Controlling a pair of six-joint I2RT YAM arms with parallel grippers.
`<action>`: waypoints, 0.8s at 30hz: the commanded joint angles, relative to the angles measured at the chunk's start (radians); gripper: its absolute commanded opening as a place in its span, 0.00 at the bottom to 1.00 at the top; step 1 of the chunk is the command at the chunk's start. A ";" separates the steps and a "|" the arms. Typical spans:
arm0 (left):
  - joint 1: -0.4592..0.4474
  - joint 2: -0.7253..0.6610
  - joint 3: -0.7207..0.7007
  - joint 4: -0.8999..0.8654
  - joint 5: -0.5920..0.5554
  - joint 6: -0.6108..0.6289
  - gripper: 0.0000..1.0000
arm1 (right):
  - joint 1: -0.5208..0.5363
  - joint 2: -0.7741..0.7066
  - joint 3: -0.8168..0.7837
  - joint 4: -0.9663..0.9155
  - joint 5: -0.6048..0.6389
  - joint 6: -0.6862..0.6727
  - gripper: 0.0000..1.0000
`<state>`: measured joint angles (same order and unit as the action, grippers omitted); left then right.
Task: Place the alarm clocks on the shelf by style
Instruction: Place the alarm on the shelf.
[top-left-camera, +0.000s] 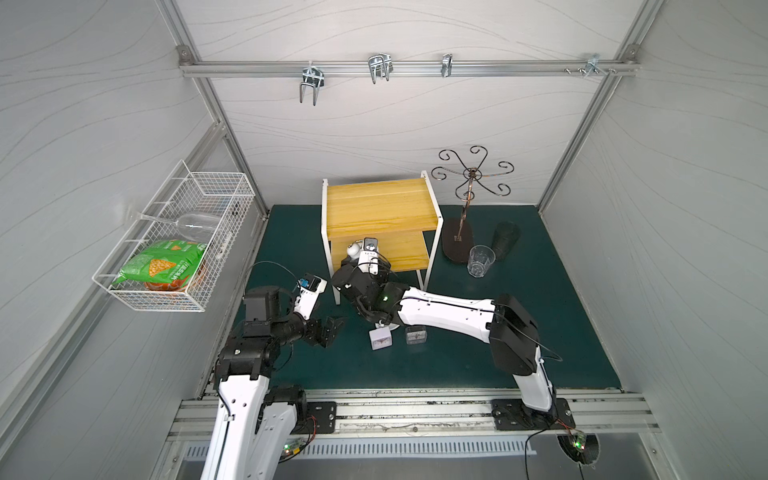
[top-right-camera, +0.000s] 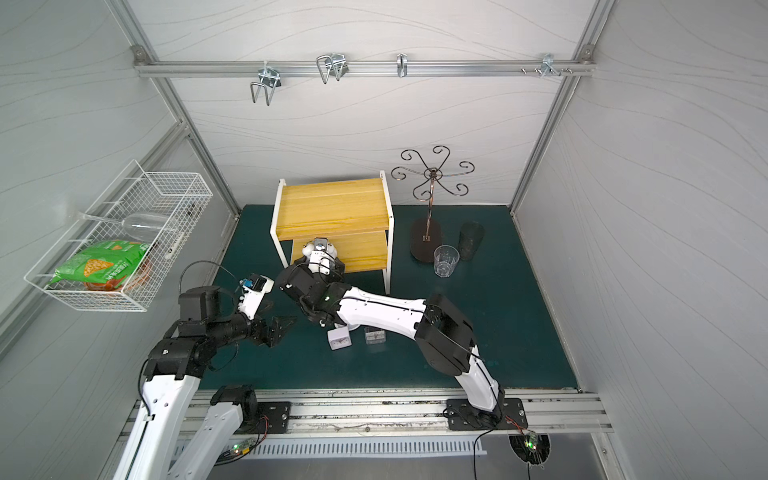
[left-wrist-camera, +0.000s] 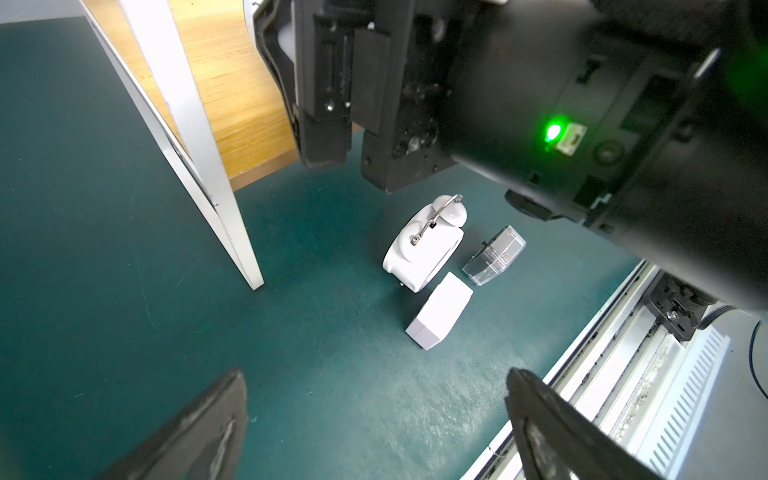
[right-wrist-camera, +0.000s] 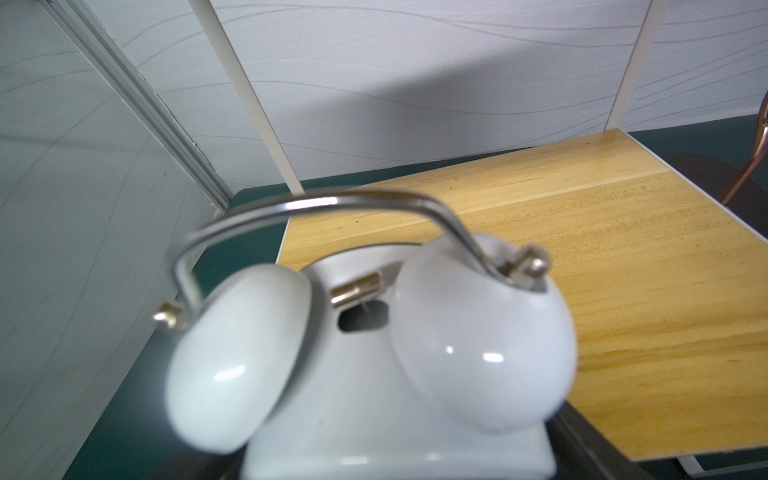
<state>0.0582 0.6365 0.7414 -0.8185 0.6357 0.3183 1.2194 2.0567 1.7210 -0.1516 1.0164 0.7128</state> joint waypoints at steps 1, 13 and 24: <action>0.005 -0.005 -0.005 0.035 0.004 -0.001 0.99 | -0.036 0.010 0.037 -0.041 0.021 0.016 0.62; 0.005 -0.013 -0.013 0.031 0.010 0.002 0.99 | -0.037 0.026 0.128 -0.191 -0.014 0.047 0.59; 0.005 -0.018 -0.013 0.027 0.010 0.005 0.99 | -0.037 0.024 0.100 -0.173 -0.017 0.060 0.63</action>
<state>0.0582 0.6289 0.7246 -0.8188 0.6361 0.3187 1.2087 2.0758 1.8271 -0.3241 0.9852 0.7631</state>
